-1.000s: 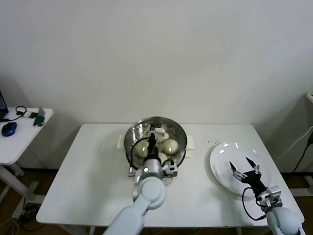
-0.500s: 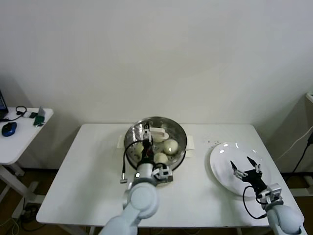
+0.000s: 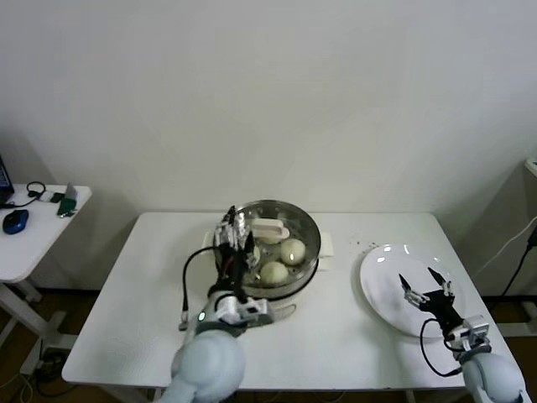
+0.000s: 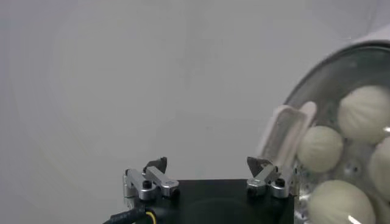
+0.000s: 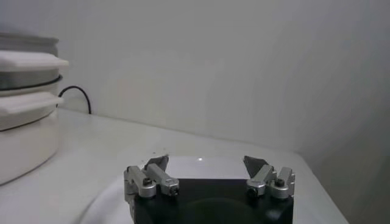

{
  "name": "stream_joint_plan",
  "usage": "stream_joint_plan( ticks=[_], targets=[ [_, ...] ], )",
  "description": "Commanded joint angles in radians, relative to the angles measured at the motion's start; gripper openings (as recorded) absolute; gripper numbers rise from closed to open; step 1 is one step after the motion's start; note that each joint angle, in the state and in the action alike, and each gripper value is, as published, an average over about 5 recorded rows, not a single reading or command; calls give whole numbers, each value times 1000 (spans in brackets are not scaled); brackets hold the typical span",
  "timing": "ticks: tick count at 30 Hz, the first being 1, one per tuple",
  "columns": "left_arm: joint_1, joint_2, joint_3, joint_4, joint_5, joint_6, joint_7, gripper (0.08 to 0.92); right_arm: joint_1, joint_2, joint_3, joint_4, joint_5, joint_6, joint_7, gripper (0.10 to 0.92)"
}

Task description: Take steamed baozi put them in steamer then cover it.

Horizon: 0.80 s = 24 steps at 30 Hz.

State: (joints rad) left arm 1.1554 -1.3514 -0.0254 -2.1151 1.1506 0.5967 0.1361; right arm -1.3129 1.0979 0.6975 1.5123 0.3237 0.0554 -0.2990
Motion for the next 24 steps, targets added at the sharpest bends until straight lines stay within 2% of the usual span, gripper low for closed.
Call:
stream_joint_plan(
  ticks=[1,5,8,16,24],
  targets=[
    [217,20,-336,-110,-677,-330,-332,823,-42,12,6,51,24,16,9,823],
    [315,5,-474,-94,-909,-492,-399,823,-63,21,7,74,27,27,10,823],
    [353,-14,-566,-51,-1027,-580,-407,823,-73,28,4,88,29,32,11,823],
    [398,-62,-667,160,-1218,-716,-283,823,-107,51,-6,124,40,52,3,823],
    [415,-66,-676,255,-1210,-723,-220,823,-125,63,-8,151,65,87,2,823]
  ],
)
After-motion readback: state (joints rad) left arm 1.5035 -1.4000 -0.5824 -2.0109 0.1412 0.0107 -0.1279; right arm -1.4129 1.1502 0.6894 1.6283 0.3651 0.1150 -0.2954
